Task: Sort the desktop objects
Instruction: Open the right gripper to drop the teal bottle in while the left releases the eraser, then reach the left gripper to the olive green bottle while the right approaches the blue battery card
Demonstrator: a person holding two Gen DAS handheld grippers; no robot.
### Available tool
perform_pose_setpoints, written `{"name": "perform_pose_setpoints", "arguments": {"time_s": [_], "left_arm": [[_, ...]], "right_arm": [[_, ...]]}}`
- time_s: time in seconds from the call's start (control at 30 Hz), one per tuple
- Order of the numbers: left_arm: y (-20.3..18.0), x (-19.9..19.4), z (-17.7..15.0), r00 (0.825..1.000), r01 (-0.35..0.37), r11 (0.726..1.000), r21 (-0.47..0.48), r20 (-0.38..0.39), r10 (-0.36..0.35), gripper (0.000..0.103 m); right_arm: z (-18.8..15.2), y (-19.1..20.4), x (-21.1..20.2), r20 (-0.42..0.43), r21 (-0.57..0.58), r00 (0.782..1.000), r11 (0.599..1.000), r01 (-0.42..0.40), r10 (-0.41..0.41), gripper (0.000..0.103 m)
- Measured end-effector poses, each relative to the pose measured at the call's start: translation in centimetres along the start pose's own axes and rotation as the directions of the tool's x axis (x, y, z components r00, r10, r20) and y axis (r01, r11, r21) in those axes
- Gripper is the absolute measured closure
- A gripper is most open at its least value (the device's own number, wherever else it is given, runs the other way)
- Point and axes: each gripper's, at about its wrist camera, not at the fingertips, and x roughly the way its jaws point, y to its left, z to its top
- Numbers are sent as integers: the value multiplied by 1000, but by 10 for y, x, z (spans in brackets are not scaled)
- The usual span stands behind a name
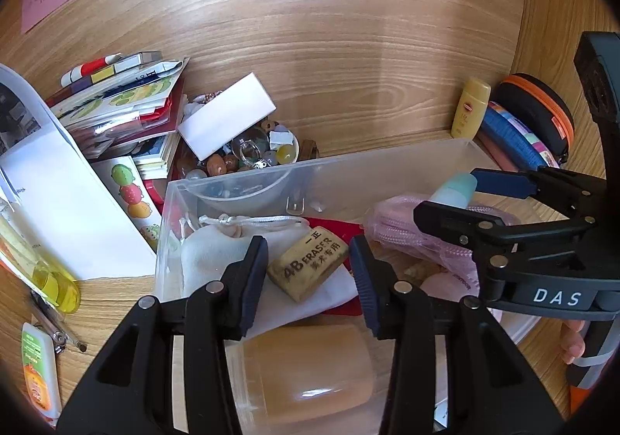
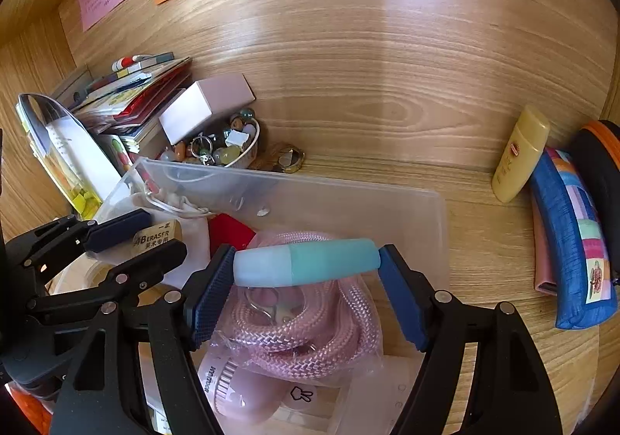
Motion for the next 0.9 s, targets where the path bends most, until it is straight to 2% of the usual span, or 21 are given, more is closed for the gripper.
{"name": "perform_pose_setpoints", "arguments": {"time_s": [0.07,0.17,0.23,0.37,0.53,0.63,0.73,0.9], "left_arm": [[2,0,-1,1000,4,1000,-4,-9,-4,56],[0,-2,-2,1000,13,1000,0,2,-13,44],[-2,-6,-2,1000,-5,1000,12,18,5,36],[-6,-13,-3,999,-23,999,29,40,22,30],[-13,-29,-4,995,-46,997,55,90,40,13],[-16,-40,-5,991,-60,996,71,127,51,10],[-14,-46,-5,989,-56,996,65,138,47,8],[-6,-57,-4,986,-53,998,37,158,47,8]], "right_arm": [[0,-1,0,-1,7,1000,1000,-7,7,32],[1,-1,-2,10,14,1000,1000,-6,6,31],[2,-1,-2,11,13,1000,1000,-5,5,30],[3,-1,-6,24,18,1000,1000,-14,14,30],[5,0,-14,46,14,999,1000,-17,16,30],[7,0,-25,69,8,998,1000,-14,13,30],[8,2,-41,112,-8,994,1000,-1,1,21],[2,4,-75,167,-31,986,999,-26,31,18]]}}
